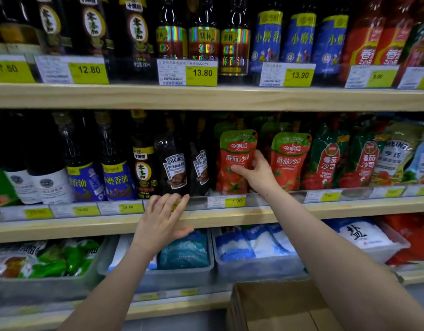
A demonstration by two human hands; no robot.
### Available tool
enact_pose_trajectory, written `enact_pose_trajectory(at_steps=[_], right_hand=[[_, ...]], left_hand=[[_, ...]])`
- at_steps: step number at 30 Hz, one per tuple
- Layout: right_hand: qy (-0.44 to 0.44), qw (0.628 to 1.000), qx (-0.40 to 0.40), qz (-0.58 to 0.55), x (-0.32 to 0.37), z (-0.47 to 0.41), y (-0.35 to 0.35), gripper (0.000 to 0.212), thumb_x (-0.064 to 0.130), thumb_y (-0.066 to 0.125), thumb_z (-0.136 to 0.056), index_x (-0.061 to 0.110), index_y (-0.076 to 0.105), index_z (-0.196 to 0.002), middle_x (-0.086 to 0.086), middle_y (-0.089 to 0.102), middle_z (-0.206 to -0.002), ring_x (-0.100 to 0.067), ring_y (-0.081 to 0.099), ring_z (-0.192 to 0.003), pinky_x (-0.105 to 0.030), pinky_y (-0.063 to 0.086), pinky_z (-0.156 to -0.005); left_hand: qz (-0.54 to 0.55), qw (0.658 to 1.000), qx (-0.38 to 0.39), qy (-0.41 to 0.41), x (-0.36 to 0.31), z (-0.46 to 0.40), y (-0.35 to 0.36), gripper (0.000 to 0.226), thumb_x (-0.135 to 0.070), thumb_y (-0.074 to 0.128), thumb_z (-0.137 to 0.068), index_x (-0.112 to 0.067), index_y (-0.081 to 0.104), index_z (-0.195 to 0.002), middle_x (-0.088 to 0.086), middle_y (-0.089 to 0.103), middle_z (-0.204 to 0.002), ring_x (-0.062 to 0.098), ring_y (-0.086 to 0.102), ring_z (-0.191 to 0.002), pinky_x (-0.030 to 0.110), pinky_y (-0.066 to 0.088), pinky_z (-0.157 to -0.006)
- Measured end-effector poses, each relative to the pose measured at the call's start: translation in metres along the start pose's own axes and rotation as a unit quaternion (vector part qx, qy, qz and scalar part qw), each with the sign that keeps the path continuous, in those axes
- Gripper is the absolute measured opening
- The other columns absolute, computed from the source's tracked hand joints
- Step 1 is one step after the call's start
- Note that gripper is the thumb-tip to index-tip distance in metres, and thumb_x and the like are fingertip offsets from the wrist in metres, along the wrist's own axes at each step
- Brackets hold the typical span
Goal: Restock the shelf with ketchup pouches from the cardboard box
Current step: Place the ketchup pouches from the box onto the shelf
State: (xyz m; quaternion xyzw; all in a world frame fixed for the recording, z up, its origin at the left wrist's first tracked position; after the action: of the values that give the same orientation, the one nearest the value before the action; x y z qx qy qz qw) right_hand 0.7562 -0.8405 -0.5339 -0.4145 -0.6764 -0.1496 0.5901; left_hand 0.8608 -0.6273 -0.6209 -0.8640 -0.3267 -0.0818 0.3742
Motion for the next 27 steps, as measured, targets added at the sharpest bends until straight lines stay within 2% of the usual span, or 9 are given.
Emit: enact_pose_trajectory(at_steps=[4, 9, 14, 27], right_hand=[[0.018, 0.998, -0.025, 0.053, -0.01, 0.01, 0.004, 0.065, 0.023, 0.075, -0.075, 0.012, 0.039, -0.127, -0.006, 0.059, -0.12, -0.022, 0.058, -0.108, -0.035, 0.048, -0.091], [0.006, 0.982, -0.095, 0.161, -0.007, 0.021, 0.01, 0.078, 0.028, 0.079, -0.069, 0.011, 0.034, -0.131, -0.01, 0.055, -0.123, -0.028, 0.056, -0.111, -0.042, 0.047, -0.093], [0.017, 0.972, -0.116, 0.205, -0.011, 0.017, 0.014, 0.068, 0.023, 0.076, -0.074, 0.01, 0.035, -0.127, -0.013, 0.056, -0.12, -0.033, 0.058, -0.107, -0.048, 0.05, -0.088], [0.07, 0.97, -0.104, 0.21, -0.018, -0.021, 0.023, 0.061, 0.018, 0.073, -0.077, 0.007, 0.035, -0.124, -0.017, 0.052, -0.124, -0.037, 0.053, -0.113, -0.048, 0.046, -0.092]], left_hand=[[-0.002, 1.0, -0.007, -0.002, -0.001, -0.001, -0.003, 0.076, -0.065, 0.037, -0.075, -0.011, 0.042, -0.129, 0.009, 0.042, -0.117, 0.026, 0.042, -0.106, 0.042, 0.03, -0.095], [-0.002, 1.0, -0.006, -0.006, -0.001, -0.001, -0.002, 0.077, -0.065, 0.035, -0.074, -0.011, 0.041, -0.129, 0.009, 0.042, -0.118, 0.027, 0.041, -0.108, 0.043, 0.03, -0.096], [-0.006, 1.0, -0.024, -0.002, -0.002, 0.0, -0.001, 0.077, -0.065, 0.037, -0.074, -0.011, 0.042, -0.128, 0.009, 0.042, -0.118, 0.026, 0.042, -0.107, 0.042, 0.031, -0.096], [-0.014, 0.999, -0.049, 0.007, -0.002, 0.0, 0.001, 0.077, -0.065, 0.04, -0.074, -0.011, 0.043, -0.128, 0.009, 0.043, -0.117, 0.025, 0.042, -0.107, 0.042, 0.032, -0.096]])
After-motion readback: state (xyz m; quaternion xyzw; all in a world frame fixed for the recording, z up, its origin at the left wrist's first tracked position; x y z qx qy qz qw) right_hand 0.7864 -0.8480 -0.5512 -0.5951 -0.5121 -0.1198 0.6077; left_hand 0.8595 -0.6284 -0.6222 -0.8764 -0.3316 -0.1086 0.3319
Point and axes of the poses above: each hand's wrist, its own z-axis away from the middle knuckle, its own y-axis out of the palm, x = y × z, the point moved 6 cm from there along -z, towards the middle knuckle
